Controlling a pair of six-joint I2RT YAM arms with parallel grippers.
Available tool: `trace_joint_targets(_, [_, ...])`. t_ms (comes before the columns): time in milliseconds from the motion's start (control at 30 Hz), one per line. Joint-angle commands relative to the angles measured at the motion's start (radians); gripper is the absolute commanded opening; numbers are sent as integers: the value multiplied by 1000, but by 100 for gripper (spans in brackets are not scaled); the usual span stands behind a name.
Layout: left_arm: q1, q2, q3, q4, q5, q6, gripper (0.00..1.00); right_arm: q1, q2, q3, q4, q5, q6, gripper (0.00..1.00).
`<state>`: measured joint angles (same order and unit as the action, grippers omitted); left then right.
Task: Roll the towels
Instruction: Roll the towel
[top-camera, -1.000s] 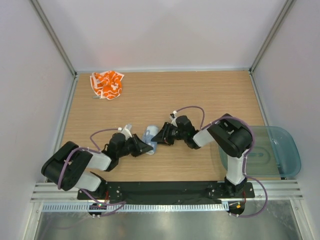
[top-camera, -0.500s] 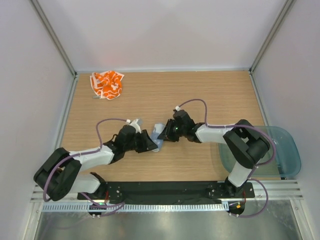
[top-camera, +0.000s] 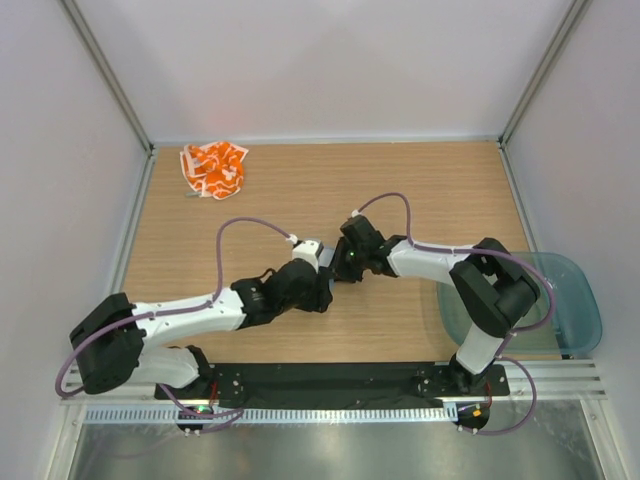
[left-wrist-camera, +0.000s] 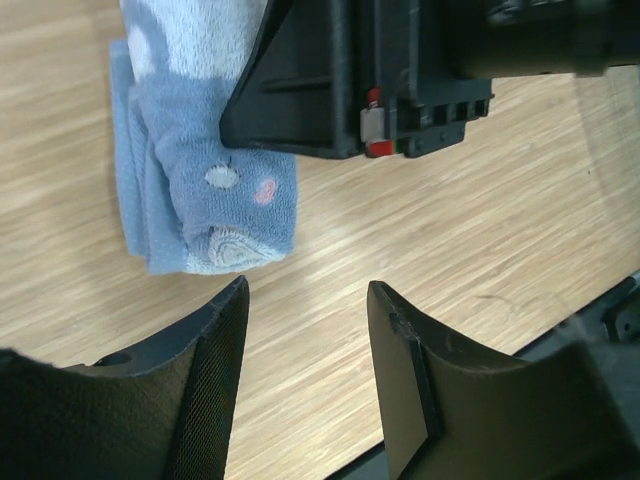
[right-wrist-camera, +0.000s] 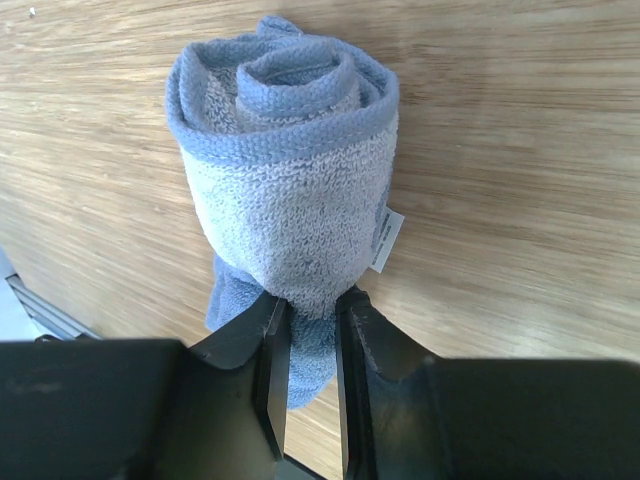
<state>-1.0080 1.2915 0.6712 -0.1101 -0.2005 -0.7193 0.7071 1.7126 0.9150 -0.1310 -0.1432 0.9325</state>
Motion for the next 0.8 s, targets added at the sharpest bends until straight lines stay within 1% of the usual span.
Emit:
trace_joint_targets(0, [-49,11,63,-74,-187,64,52,9,15,22,-177,74,-52,11])
trace_joint_targets(67, [-69,20,74,-79,-217,75,52,11,15,36,-193,71,-55,11])
trace_joint_targets(200, [-89,57,103,-59,-229,112,51,15,13,45,-196,59,-55,11])
trace_joint_targets(467, [-90,104,91,50,-209,123,50,28,8,59,-196,34,-52,11])
trace_joint_targets(767, [-103,123,105,78,-231,142,50,46,13,82,-214,28,-49,11])
